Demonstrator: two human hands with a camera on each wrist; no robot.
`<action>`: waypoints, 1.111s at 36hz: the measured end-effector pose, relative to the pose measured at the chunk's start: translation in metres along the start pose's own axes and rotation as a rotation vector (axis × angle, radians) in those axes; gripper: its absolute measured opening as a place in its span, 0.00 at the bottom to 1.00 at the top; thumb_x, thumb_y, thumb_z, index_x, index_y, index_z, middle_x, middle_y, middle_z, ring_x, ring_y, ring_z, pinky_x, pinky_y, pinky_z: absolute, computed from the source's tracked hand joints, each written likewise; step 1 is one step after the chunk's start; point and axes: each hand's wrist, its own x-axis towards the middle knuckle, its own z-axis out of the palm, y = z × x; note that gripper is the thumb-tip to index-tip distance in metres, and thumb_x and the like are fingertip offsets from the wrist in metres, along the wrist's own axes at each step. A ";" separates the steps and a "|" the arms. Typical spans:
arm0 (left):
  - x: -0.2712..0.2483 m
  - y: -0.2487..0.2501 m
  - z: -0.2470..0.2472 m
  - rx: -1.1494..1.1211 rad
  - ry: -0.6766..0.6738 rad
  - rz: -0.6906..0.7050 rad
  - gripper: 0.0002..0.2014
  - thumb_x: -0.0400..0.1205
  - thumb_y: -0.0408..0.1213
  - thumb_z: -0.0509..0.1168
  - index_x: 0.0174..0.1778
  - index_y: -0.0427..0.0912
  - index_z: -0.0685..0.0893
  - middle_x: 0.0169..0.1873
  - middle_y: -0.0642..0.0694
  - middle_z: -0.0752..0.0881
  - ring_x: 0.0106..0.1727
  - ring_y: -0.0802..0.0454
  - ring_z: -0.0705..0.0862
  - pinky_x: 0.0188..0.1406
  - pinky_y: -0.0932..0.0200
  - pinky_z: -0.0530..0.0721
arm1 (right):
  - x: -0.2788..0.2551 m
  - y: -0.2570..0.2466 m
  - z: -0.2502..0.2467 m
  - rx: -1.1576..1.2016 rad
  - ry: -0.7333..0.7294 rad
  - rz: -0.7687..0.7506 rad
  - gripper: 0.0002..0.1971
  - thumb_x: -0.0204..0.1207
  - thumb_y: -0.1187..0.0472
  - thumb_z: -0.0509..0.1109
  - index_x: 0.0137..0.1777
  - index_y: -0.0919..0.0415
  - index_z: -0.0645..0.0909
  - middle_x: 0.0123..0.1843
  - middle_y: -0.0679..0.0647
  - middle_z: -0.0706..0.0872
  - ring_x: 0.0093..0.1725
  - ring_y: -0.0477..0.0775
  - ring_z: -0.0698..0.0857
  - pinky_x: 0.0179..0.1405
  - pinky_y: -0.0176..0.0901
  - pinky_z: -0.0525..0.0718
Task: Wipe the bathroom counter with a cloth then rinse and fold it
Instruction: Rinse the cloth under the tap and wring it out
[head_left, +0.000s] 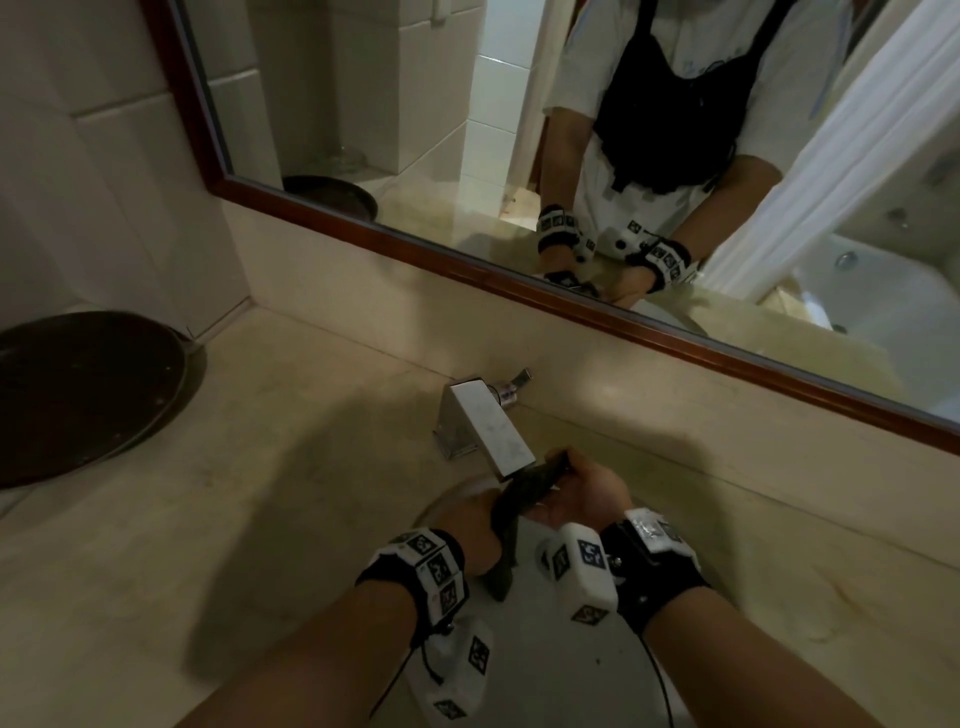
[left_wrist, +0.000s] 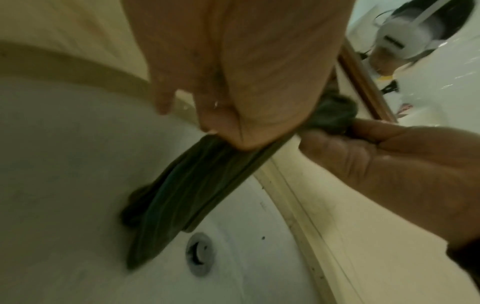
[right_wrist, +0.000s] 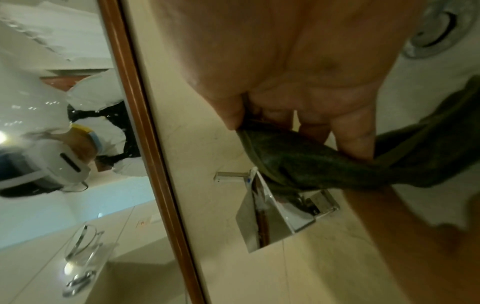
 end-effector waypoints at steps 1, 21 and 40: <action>0.002 -0.002 0.002 -0.005 -0.040 -0.022 0.22 0.78 0.33 0.66 0.69 0.45 0.76 0.65 0.42 0.80 0.66 0.42 0.78 0.68 0.48 0.76 | 0.002 0.001 -0.001 0.029 -0.018 0.006 0.19 0.85 0.52 0.52 0.40 0.62 0.75 0.46 0.64 0.79 0.50 0.66 0.79 0.58 0.69 0.75; 0.008 0.004 -0.015 -0.494 0.245 0.038 0.17 0.84 0.30 0.56 0.68 0.46 0.74 0.61 0.44 0.81 0.62 0.44 0.80 0.58 0.55 0.77 | 0.018 0.019 -0.022 -1.228 0.092 -0.005 0.28 0.74 0.70 0.68 0.74 0.52 0.71 0.71 0.56 0.78 0.65 0.59 0.79 0.53 0.48 0.82; 0.000 -0.034 -0.022 -0.401 0.039 0.108 0.34 0.71 0.36 0.76 0.72 0.48 0.70 0.64 0.47 0.80 0.62 0.48 0.81 0.61 0.51 0.83 | 0.033 0.027 0.008 -1.619 -0.002 -0.202 0.10 0.80 0.66 0.61 0.59 0.56 0.73 0.56 0.58 0.81 0.54 0.53 0.78 0.63 0.47 0.77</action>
